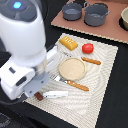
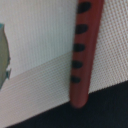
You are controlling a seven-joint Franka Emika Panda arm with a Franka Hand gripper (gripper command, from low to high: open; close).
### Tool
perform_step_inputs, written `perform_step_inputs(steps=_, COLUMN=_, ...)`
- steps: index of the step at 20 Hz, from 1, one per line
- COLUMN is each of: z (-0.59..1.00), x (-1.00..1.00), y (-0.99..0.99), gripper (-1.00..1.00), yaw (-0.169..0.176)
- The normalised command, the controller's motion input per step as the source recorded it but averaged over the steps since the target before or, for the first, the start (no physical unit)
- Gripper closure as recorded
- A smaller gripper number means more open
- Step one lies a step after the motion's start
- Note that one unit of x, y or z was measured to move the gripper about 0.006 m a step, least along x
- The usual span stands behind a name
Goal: Interact with the objects in diverse but meaningful ways.
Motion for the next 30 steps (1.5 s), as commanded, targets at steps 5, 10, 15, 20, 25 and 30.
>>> perform_step_inputs(steps=5, z=-0.62, x=-0.32, y=-0.32, gripper=1.00, yaw=-0.028)
perform_step_inputs(steps=10, z=-0.55, x=-0.18, y=-0.25, gripper=1.00, yaw=-0.013)
perform_step_inputs(steps=15, z=-0.41, x=-0.05, y=-0.18, gripper=1.00, yaw=-0.002)
perform_step_inputs(steps=20, z=-0.27, x=0.00, y=-0.15, gripper=1.00, yaw=0.000)
perform_step_inputs(steps=25, z=0.01, x=0.01, y=-0.10, gripper=1.00, yaw=0.000)
perform_step_inputs(steps=30, z=0.51, x=0.33, y=0.28, gripper=1.00, yaw=0.078)
